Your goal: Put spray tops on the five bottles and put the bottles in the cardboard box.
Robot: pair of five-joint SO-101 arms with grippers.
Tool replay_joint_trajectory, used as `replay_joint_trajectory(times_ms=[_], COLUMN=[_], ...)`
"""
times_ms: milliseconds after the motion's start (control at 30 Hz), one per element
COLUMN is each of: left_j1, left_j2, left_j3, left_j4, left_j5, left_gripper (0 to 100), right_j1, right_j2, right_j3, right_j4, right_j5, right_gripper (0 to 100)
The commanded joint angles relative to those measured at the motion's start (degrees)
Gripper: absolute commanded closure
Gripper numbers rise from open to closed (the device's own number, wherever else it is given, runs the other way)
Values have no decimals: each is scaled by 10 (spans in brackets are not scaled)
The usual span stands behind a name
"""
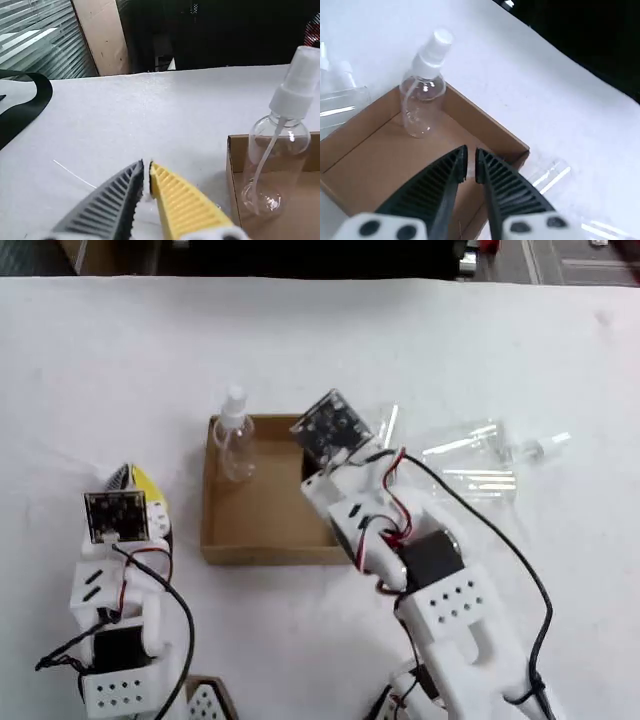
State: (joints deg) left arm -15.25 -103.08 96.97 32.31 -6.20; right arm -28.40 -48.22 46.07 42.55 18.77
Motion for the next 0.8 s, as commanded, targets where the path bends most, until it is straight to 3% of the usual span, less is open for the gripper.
replay_joint_trajectory(times_ms=[0, 267, 767], left_j1=[7, 17, 16], left_j2=[-7, -7, -7], left_j3=[0, 0, 0], left_j4=[0, 2, 2], left_j5=[3, 3, 3], left_gripper=[976, 976, 976], right_j1=[45, -44, -117], right_j2=[54, 222, 438], right_j3=[-4, -22, -25], right_j4=[-23, -27, -263], right_j5=[-113, -83, -78], right_gripper=[981, 982, 982])
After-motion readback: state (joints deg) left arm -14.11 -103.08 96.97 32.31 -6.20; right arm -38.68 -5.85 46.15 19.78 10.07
